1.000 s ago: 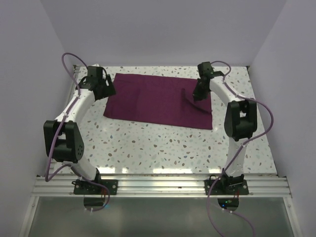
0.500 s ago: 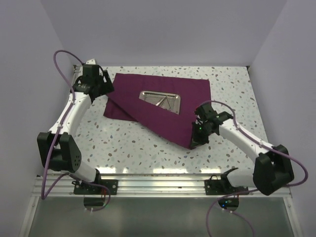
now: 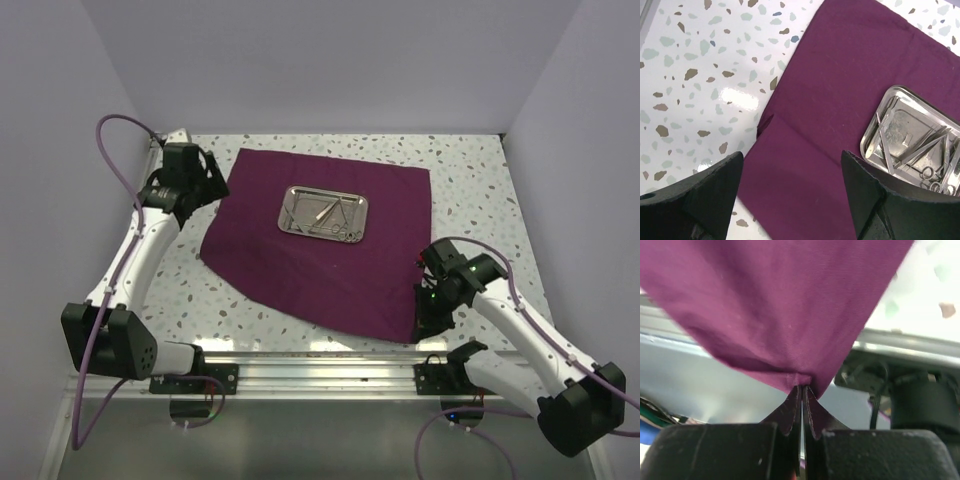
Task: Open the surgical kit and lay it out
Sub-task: Open the surgical kit at the center of the board, then smooth out the surgical kit at the center of the board.
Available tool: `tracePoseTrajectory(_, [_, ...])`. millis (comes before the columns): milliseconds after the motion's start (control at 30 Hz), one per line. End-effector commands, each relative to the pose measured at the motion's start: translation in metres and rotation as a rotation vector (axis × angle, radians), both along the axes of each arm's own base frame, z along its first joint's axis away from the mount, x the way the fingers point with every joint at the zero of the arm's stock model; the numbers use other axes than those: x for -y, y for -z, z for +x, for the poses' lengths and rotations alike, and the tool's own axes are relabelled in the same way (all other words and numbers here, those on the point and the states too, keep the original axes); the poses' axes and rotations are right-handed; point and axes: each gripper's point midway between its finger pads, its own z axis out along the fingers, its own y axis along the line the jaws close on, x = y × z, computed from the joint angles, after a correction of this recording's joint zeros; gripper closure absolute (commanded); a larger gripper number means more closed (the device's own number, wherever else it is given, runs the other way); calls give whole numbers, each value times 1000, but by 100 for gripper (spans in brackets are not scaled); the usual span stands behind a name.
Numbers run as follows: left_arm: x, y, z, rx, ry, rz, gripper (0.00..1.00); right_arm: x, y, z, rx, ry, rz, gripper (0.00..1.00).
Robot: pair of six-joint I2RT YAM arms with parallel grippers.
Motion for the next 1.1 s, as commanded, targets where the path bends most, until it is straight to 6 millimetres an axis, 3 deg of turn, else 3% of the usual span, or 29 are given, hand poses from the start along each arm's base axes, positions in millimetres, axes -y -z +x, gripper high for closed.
tracePoseTrajectory(0, [-3, -5, -9, 14, -44, -2, 18, 27, -18, -56, -170, -22, -80, 100])
tracePoseTrajectory(100, [-8, 2, -14, -12, -96, 12, 17, 42, -28, -68, -177, -61, -130, 100])
tracePoseTrajectory(200, [-15, 20, -28, -83, -161, 27, 17, 40, -28, -76, -194, -56, -105, 100])
tracePoseTrajectory(233, [-16, 24, -30, -99, -169, 30, 17, 40, -28, -78, -197, -47, -101, 90])
tracePoseTrajectory(267, [-17, 31, -34, -119, -177, 33, 18, 39, -28, -78, -188, -36, -93, 56])
tracePoseTrajectory(367, [-14, 44, -44, -159, -172, 27, 18, 41, -27, -74, -165, -5, -113, 7])
tracePoseTrajectory(500, [-10, 51, -44, -169, -141, 23, 18, 42, -33, -59, -119, -5, -145, 6])
tracePoseTrajectory(633, [-4, 40, -24, -125, -86, 22, 13, 26, -52, -1, 80, 51, -123, 5])
tracePoseTrajectory(667, [1, 46, -17, -145, -57, 16, 13, 20, -53, 12, 108, 63, -108, 2])
tracePoseTrajectory(700, [4, 46, -9, -145, -24, 24, 13, 6, -56, 37, 185, 75, -60, 2])
tracePoseTrajectory(767, [11, 47, 12, -152, 9, 26, 13, -9, -52, 67, 209, 84, -38, 2])
tracePoseTrajectory(867, [11, 54, 47, -158, 34, 46, 13, -24, -42, 128, 259, 158, 15, 2])
tracePoseTrajectory(933, [9, 63, 72, -178, 48, 50, 15, -22, -24, 156, 208, 214, 14, 2])
tracePoseTrajectory(1033, [9, 72, 97, -174, 84, 32, 17, 4, -17, 204, 246, 312, -49, 2])
tracePoseTrajectory(1067, [12, 81, 109, -183, 101, 21, 18, 15, -3, 218, 221, 338, -89, 2])
